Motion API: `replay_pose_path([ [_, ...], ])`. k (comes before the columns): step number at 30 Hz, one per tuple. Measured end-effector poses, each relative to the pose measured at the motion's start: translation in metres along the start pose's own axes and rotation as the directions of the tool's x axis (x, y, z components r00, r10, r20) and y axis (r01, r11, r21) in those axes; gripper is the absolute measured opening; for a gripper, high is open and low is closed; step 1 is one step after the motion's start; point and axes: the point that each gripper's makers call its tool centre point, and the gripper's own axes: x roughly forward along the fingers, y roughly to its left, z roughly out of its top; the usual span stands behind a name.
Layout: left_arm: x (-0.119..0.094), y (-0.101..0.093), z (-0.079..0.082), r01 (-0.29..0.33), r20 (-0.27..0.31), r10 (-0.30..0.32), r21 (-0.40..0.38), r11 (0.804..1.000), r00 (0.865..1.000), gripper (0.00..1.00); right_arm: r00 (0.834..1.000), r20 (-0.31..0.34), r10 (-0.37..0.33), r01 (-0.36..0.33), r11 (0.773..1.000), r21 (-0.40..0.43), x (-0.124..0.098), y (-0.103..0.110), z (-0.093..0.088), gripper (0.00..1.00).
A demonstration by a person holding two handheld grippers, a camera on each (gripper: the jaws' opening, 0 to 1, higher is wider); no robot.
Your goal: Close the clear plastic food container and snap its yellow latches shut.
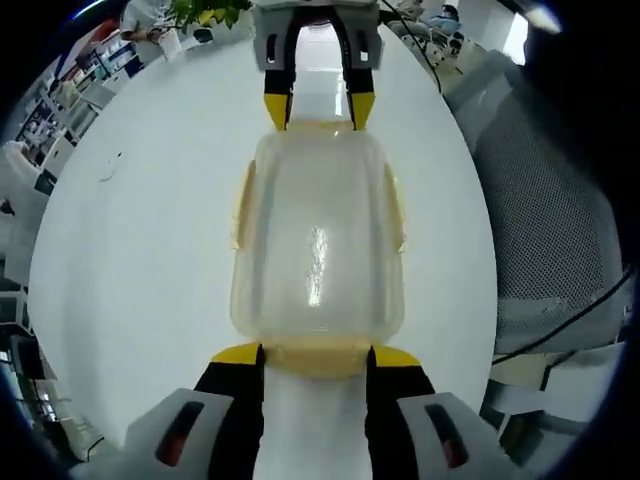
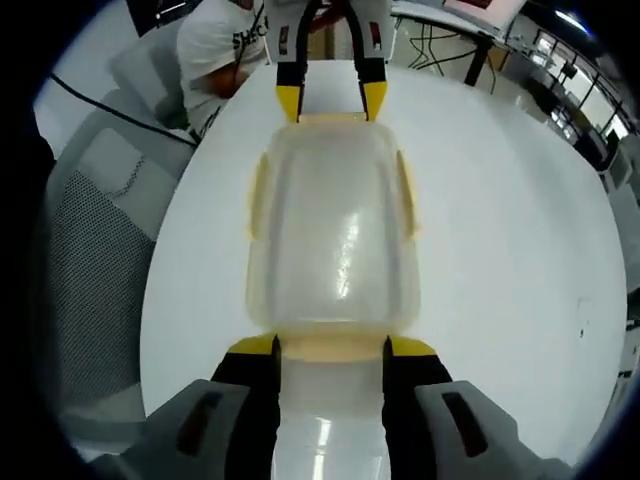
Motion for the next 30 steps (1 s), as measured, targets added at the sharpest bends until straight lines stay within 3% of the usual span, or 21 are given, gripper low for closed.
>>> replay_pose_path([
  [4, -0.005, 0.003, 0.007, 0.001, -0.033, 0.0, 0.026, 1.0, 0.999, 0.34, 1.0, 0.012, -0.005, 0.005, 1.0, 0.005, -0.008, 0.0, -0.001, 0.36],
  [12, -0.021, 0.012, 0.017, -0.023, -0.044, 0.025, 0.041, 0.999, 0.999, 0.34, 0.999, 0.04, -0.021, 0.02, 1.0, 0.019, -0.027, -0.004, 0.003, 0.36],
  [19, -0.03, 0.011, 0.015, -0.022, -0.038, 0.023, 0.023, 1.0, 0.999, 0.34, 0.999, 0.047, -0.012, 0.011, 1.0, 0.014, -0.038, -0.003, 0.01, 0.36],
  [30, -0.035, 0.013, 0.023, -0.01, -0.017, 0.011, 0.034, 0.999, 1.0, 0.33, 0.999, 0.049, -0.008, 0.007, 1.0, 0.023, -0.046, -0.003, 0.007, 0.36],
])
